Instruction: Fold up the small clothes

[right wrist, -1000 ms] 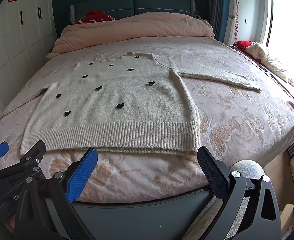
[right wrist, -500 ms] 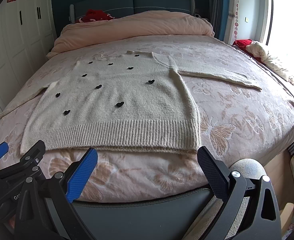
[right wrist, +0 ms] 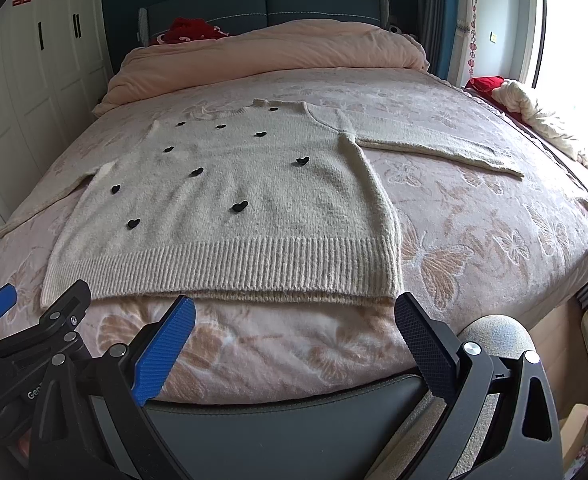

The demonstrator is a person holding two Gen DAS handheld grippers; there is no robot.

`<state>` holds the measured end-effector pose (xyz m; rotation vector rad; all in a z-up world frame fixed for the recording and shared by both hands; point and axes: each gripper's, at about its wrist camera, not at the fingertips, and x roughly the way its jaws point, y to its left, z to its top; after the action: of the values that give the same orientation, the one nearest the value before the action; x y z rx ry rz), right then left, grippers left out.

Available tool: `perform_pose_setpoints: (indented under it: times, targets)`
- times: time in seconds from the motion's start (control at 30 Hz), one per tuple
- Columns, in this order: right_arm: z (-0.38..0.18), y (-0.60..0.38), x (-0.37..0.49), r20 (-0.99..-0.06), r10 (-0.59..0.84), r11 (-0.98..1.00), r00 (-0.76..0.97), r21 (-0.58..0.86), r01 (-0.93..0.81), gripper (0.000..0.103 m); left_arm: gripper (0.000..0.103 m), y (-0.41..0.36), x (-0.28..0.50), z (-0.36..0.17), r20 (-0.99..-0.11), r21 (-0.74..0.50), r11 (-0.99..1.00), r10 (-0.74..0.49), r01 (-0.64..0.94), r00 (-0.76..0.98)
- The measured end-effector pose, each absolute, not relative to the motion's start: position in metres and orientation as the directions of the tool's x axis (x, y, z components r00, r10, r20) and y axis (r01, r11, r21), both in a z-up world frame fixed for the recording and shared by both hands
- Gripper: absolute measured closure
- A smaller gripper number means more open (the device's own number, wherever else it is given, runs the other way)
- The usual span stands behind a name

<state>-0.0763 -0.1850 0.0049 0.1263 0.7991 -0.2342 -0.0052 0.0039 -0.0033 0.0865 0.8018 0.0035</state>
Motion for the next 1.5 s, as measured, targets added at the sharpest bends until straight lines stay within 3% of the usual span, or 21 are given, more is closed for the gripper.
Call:
perform_pose_setpoints:
  times: [0.6,0.73,0.9,1.1,1.2,1.4,1.43,1.47,1.5]
  targets:
    - [-0.027,-0.190,-0.061,-0.801,-0.122,0.963,0.586,0.048,0.266,0.005,0.005,-0.001,0.002,-0.030,-0.765,0.100,0.995,0.058,0.029,0.641]
    - [-0.033,-0.213,-0.045,-0.810,-0.053,0.962,0.583,0.116,0.249,0.005,0.005,0.004,0.013,-0.029,-0.773,0.075,0.997,0.046,0.018,0.633]
    - [-0.030,-0.344,0.006,-0.787,0.018,0.857,0.617,0.330,0.396,0.005,0.005,0.025,0.044,-0.020,-0.773,0.022,0.999,0.040,-0.036,0.633]
    - [-0.039,-0.543,0.073,-0.788,-0.134,0.668,0.601,0.376,0.642,0.005,0.005,0.031,0.079,-0.023,-0.774,0.056,0.996,0.089,-0.072,0.627]
    - [-0.058,-0.613,0.100,-0.798,-0.142,0.579,0.585,0.413,0.703,0.005,0.005,0.034,0.093,-0.030,-0.788,0.028,0.995,0.081,-0.095,0.611]
    - [-0.087,-0.675,0.126,-0.767,-0.153,0.427,0.623,0.517,0.742,0.027,0.005,0.035,0.115,-0.044,-0.800,0.016,0.995,0.074,-0.103,0.596]
    - [-0.087,-0.676,0.135,-0.770,-0.166,0.434,0.616,0.504,0.747,0.044,0.005,0.036,0.118,-0.046,-0.802,0.016,0.994,0.075,-0.104,0.592]
    - [-0.086,-0.677,0.142,-0.773,-0.167,0.442,0.611,0.495,0.748,0.083,0.005,0.038,0.122,-0.048,-0.806,0.015,0.994,0.075,-0.107,0.587]
    - [-0.083,-0.675,0.155,-0.775,-0.142,0.456,0.616,0.501,0.736,0.089,0.005,0.040,0.124,-0.049,-0.808,0.011,0.994,0.074,-0.111,0.585]
